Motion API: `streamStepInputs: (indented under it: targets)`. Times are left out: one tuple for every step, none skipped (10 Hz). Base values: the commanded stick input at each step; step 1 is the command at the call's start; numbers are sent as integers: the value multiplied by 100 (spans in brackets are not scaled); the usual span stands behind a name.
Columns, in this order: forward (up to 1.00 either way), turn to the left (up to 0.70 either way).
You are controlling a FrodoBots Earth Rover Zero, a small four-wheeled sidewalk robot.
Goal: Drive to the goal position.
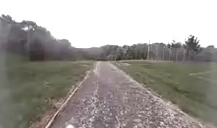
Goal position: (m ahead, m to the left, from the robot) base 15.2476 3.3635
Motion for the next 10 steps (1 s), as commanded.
streamStepInputs:
  targets:
    - [85,0]
    - [85,0]
    - [85,0]
    - [85,0]
    - [85,0]
    - [85,0]
    - [85,0]
    - [85,3]
    - [85,10]
    - [85,13]
